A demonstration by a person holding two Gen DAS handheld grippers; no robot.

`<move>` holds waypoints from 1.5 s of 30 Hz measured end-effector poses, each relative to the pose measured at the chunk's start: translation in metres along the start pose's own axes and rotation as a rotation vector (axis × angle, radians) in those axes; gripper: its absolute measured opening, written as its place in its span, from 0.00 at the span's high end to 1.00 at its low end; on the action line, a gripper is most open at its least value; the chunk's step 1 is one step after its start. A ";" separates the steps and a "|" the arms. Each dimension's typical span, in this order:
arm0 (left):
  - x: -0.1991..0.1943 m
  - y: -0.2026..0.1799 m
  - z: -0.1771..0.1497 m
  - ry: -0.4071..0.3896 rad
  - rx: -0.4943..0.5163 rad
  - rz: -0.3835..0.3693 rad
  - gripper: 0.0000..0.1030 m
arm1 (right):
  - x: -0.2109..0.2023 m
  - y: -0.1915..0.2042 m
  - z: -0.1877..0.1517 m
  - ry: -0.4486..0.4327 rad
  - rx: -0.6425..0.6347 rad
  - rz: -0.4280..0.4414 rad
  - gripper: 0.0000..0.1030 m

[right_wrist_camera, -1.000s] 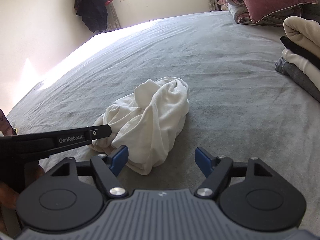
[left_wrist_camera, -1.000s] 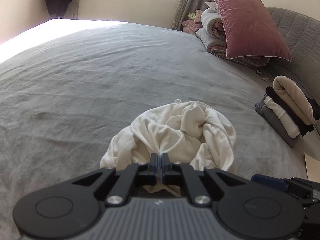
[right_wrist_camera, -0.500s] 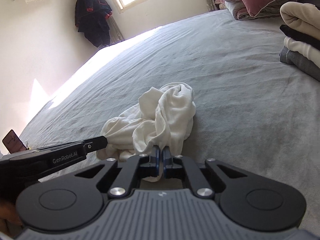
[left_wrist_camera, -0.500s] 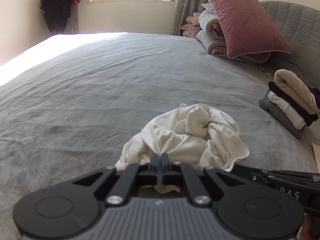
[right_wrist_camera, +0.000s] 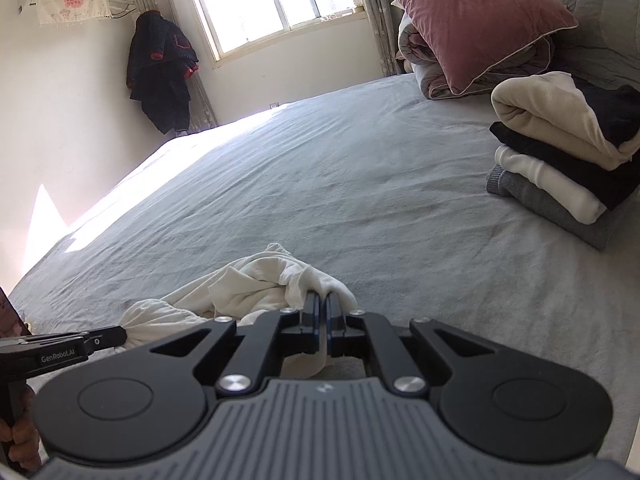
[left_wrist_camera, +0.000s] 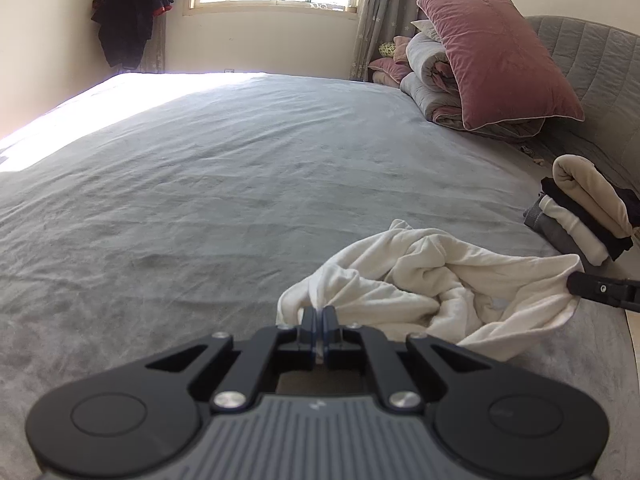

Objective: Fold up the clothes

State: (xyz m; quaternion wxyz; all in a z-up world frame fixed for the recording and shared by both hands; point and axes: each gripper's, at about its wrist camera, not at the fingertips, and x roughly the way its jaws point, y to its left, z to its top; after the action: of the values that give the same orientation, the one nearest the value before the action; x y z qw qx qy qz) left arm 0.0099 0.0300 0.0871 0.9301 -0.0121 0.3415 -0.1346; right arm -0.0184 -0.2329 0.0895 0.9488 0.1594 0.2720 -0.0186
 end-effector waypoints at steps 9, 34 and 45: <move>-0.008 -0.014 -0.021 0.041 0.133 0.005 0.98 | -0.002 -0.016 -0.017 0.086 -0.057 -0.036 0.97; 0.012 0.016 -0.011 0.096 -0.070 -0.063 0.47 | 0.006 -0.009 -0.028 0.133 -0.077 0.012 0.56; 0.029 0.008 -0.007 0.083 -0.128 -0.107 0.96 | 0.022 0.021 -0.014 0.114 -0.079 0.063 0.56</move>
State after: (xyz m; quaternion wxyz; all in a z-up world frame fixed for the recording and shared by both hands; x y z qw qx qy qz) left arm 0.0289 0.0310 0.0620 0.9040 -0.0841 0.3863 -0.1626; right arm -0.0044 -0.2076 0.0726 0.9375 0.1310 0.3210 0.0310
